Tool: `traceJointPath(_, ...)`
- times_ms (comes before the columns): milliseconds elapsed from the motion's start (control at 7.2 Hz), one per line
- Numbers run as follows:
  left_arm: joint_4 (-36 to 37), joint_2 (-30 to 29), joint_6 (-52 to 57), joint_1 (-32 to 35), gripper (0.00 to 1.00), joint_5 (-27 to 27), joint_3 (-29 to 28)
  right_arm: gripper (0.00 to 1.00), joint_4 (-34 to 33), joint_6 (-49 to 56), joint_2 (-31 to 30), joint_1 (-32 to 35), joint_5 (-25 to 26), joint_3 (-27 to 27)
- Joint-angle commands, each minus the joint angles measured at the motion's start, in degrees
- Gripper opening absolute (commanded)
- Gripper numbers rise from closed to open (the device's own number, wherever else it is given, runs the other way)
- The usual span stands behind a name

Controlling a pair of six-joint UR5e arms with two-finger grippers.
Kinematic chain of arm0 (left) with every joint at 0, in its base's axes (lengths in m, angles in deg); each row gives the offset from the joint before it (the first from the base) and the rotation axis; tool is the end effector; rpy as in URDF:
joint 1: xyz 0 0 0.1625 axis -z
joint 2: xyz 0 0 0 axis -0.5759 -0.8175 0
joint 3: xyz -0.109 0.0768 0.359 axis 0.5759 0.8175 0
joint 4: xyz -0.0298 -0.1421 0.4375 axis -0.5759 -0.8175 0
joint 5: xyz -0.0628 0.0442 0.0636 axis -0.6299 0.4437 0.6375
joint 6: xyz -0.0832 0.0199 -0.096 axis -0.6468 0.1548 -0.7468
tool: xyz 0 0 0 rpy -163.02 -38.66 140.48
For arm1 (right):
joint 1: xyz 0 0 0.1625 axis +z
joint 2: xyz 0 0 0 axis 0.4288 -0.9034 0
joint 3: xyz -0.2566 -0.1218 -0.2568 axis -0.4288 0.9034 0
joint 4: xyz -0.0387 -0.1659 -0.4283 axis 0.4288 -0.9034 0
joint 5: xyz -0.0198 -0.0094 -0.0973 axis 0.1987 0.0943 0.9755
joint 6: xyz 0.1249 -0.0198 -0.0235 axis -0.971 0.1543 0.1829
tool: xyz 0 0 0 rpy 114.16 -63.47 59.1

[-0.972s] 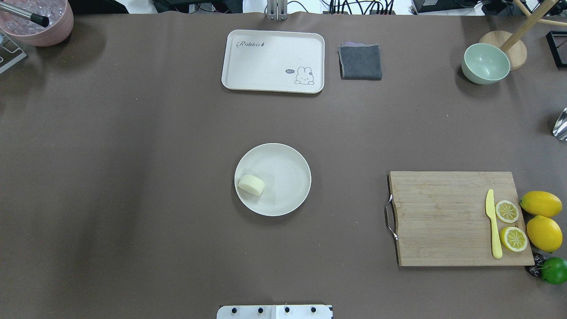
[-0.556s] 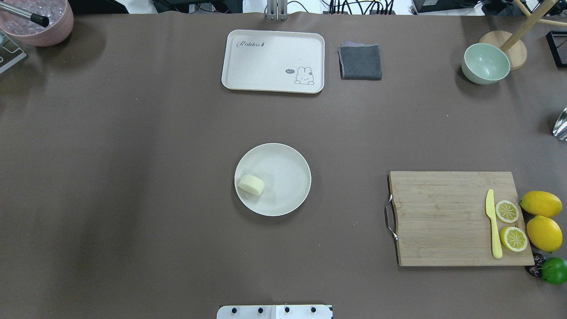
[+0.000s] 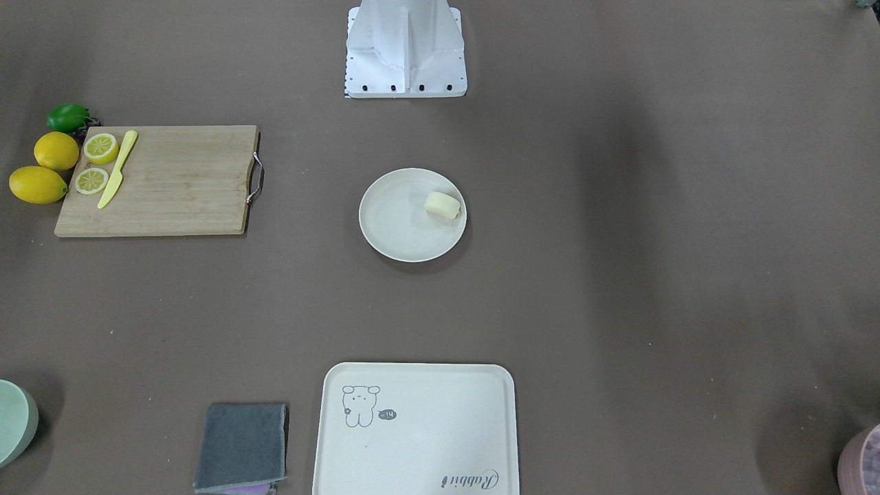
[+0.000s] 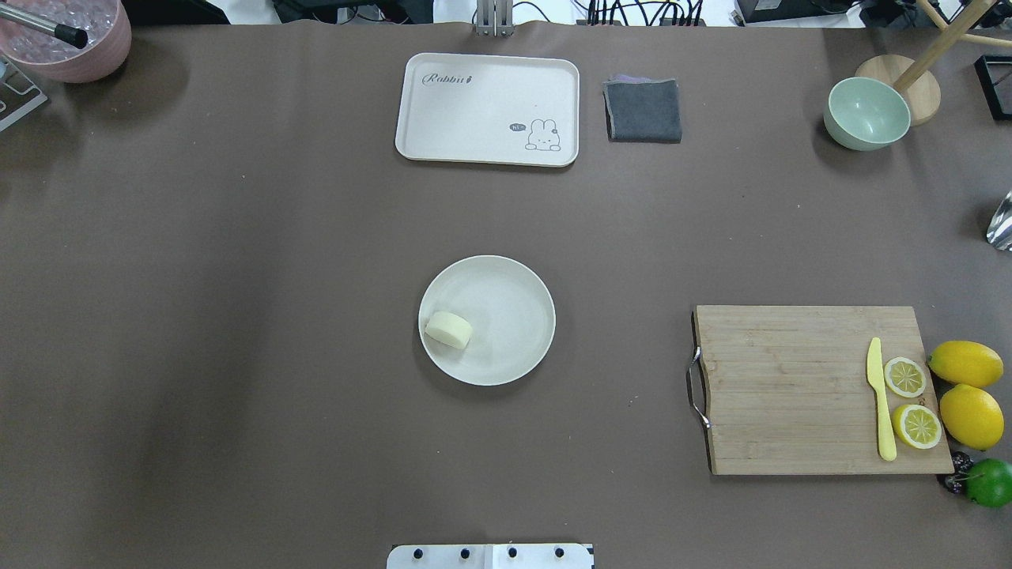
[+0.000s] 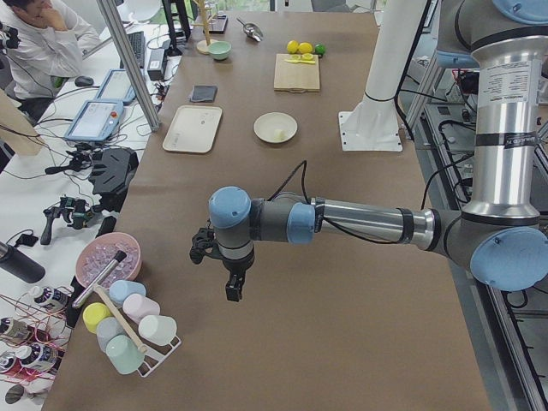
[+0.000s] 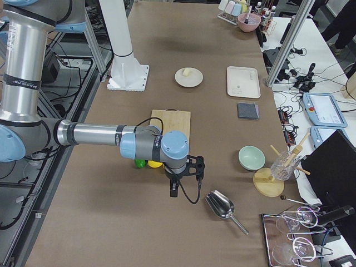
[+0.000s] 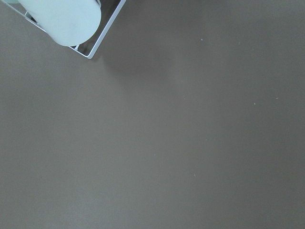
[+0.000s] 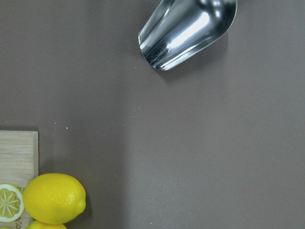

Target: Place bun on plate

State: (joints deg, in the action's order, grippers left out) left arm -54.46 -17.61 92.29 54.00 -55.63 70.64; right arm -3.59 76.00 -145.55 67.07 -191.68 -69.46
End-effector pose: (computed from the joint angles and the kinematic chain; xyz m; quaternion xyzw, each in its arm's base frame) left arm -0.0407 -0.5248 0.5933 0.0341 0.3522 0.0613 0.9333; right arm 0.0609 -0.4460 0.6293 0.0004 -0.3866 0.0009 0.9222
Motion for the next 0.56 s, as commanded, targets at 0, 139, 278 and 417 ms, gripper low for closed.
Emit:
traceJointPath(0, 0.01, 0.22, -0.26, 0.14, 0.98, 0.17, -0.33, 1.0, 0.0, -0.01, -0.02, 0.0, 0.0, -0.03)
traceJointPath(139, 0.1, 0.3, -0.17, -0.04, 0.98, 0.26, -0.59, 1.0, 0.0, -0.01, -0.02, 0.0, 0.0, -0.03)
traceJointPath(278, 0.27, 0.31, -0.34, -0.04, 0.98, 0.08, -0.68, 1.0, 0.09, 0.08, -0.02, 0.0, 0.09, -0.03)
traceJointPath(417, 0.36, 0.31, -0.34, 0.05, 0.98, -0.09, -0.77, 1.0, 0.0, 0.08, 0.07, 0.0, 0.17, -0.03)
